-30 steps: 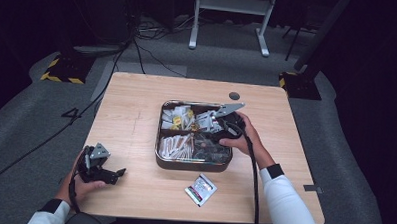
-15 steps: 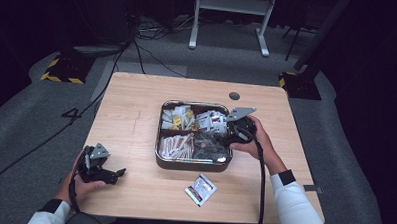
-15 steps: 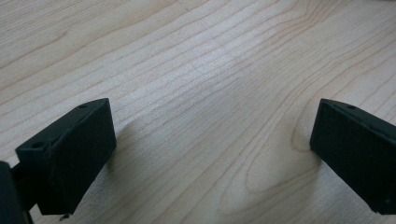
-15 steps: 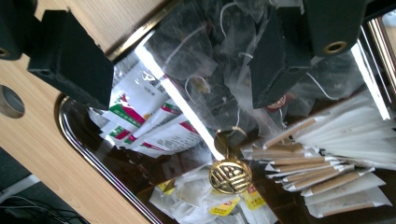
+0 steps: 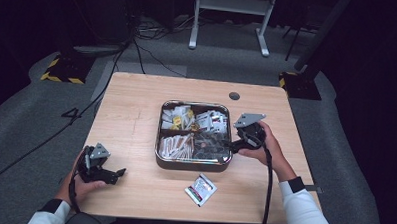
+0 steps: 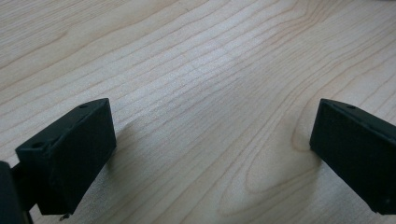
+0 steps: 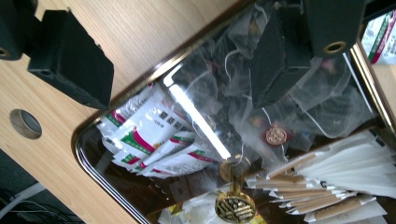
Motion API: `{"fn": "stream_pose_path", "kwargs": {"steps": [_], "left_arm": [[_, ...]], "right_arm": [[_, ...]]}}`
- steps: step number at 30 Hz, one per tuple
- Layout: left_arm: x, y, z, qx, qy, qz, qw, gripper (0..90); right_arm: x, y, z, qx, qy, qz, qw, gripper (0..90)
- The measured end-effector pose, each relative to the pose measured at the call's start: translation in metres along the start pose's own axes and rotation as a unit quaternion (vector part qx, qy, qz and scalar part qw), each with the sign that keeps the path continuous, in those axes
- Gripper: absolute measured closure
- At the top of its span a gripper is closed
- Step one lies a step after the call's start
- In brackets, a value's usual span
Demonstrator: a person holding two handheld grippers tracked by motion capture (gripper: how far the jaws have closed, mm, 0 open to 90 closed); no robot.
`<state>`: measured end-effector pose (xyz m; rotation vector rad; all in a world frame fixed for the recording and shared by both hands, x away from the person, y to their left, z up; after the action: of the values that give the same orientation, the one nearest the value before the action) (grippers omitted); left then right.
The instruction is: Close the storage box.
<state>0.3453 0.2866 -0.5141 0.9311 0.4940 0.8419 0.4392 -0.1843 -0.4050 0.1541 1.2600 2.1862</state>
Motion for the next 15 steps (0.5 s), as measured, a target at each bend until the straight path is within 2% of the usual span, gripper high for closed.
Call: {"fn": "stream_pose_path", "kwargs": {"steps": [15], "left_arm": [[0.0, 0.0, 0.0, 0.0, 0.0, 0.0, 1.0, 0.5]], "right_arm": [[0.0, 0.015, -0.029, -0.001, -0.006, -0.014, 0.9999, 22.1]]}}
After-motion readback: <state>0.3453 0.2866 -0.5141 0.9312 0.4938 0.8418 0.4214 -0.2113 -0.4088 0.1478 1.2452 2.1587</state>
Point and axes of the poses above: each handheld gripper's, and its own axes: y roughly backward along the jaws, z roughly out of its top, x roughly to its left, the point moved 1 cm from there along -y, roughly forward along the jaws, and after that the axes turned 10 degrees about x, right-handed, at the moved point
